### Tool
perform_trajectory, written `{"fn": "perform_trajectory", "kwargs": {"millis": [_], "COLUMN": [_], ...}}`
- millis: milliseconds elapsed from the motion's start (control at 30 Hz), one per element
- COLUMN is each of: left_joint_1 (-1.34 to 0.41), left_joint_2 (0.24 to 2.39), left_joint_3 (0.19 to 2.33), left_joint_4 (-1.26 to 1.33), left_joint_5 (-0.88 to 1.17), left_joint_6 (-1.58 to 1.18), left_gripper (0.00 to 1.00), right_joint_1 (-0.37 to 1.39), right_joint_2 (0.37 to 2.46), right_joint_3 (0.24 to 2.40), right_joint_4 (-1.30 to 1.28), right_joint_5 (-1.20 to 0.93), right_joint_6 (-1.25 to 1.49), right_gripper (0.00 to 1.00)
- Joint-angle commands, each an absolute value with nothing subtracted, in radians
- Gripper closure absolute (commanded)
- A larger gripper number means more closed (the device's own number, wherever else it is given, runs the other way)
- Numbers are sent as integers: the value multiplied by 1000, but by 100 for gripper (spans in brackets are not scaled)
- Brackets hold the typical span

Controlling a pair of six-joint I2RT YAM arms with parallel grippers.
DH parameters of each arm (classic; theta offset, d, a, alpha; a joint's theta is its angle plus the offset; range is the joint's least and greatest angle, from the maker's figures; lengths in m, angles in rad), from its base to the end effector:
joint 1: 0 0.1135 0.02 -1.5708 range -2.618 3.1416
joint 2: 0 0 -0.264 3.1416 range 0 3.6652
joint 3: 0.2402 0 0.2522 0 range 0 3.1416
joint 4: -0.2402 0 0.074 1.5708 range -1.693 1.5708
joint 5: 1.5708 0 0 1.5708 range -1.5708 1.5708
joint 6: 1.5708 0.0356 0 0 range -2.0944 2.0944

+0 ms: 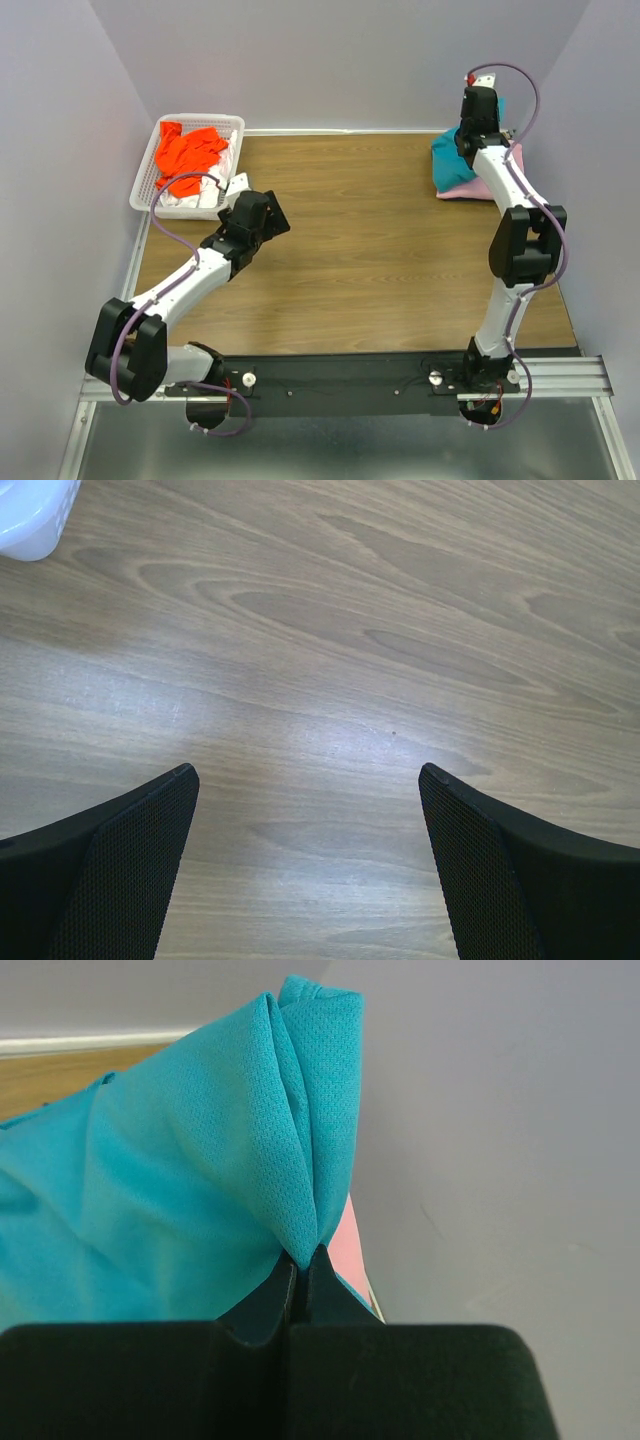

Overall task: Fold and stack the t-shirts
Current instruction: Neatly place the folded tshirt to the corner

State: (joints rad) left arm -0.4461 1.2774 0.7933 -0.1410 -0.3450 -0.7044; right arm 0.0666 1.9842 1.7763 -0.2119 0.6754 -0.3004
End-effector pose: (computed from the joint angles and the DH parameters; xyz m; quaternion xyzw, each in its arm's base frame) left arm 0.2538 -0.1080 0.2424 -0.1905 0.8597 -0.1159 0.4596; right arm 0.4715 0.0091 0.3219 0.0329 0.8112 -0.3359 0.4776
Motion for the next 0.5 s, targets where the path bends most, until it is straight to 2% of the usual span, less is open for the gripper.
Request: {"fn": "perform_trajectory", "kwargs": {"millis": [0,267,333,467], "left_joint_1": [-442,-442,-442,-442], "left_joint_2": [1285,1302,1310,1324], "left_joint_3": [827,847,853,867], "left_joint_4": [-140,-158,-161,-167], "left_joint_5": [-362,-376,-379,-379], "left_joint_6": [-704,-706,-706,-704], "left_gripper": [2,2,2,2], "right_joint_1": [23,-32,-46,-57], "right_joint_2": [2034,2097,2108,2131], "right_joint_3": [1756,1767,1769,1784], "right_joint_4": [-216,-230,-233,-250], "right_joint_5": [618,623,629,650], "right_joint_6": [-249,-218,-213,-203], "right_gripper": [99,99,93,91]}}
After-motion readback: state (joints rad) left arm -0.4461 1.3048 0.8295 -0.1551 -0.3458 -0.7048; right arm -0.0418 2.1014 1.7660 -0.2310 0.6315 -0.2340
